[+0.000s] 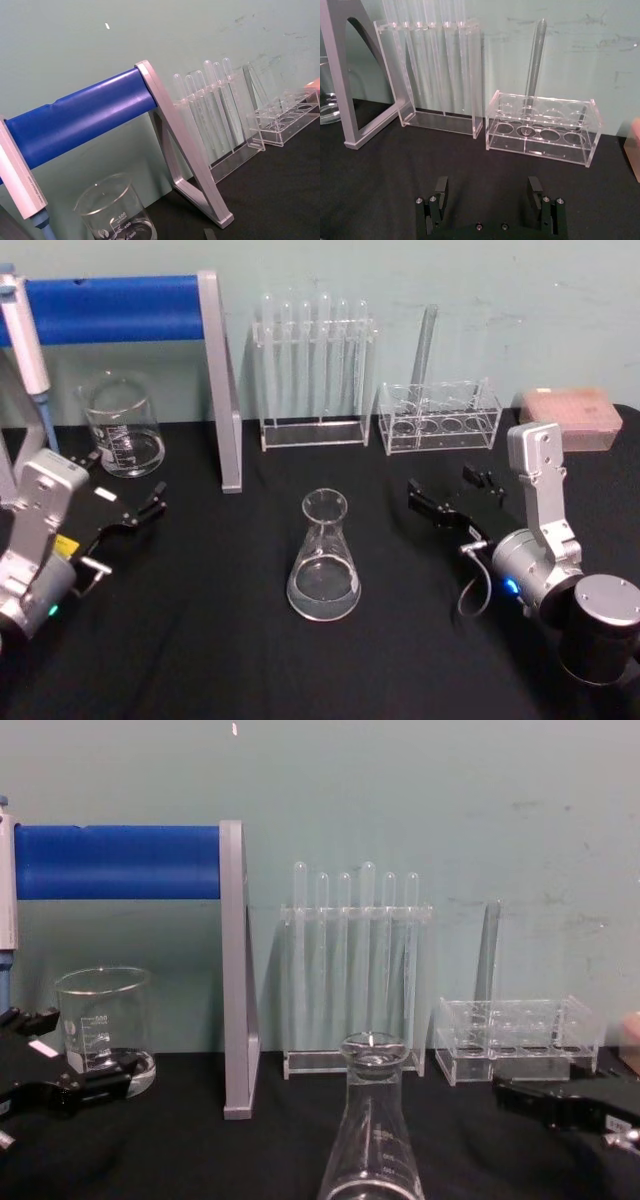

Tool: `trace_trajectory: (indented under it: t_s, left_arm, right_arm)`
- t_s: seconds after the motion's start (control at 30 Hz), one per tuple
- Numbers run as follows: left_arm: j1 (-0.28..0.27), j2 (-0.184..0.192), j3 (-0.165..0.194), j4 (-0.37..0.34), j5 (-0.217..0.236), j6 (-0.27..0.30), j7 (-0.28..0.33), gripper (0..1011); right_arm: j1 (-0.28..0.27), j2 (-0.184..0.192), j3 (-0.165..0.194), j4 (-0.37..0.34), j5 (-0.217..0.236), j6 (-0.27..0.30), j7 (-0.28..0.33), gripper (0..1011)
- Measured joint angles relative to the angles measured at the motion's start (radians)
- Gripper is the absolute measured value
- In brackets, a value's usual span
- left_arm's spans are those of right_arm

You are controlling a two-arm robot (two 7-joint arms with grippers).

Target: Grasp the erlenmeyer flask with one hand, shake it three times, then place it back.

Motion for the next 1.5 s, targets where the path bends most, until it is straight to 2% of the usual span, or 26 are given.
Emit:
trace_trajectory:
  t_s: [0.23, 1.5]
  left_arm:
    - [0.000, 0.000, 0.000, 0.000, 0.000, 0.000, 0.000, 1001]
    - [0.000, 0.000, 0.000, 0.000, 0.000, 0.000, 0.000, 1001]
  right_arm:
    - [-0.008, -0.004, 0.012, -0.004, -0.005, 0.021, 0.026, 1000]
    - [-0.007, -0.003, 0.009, -0.005, -0.004, 0.015, 0.018, 1000]
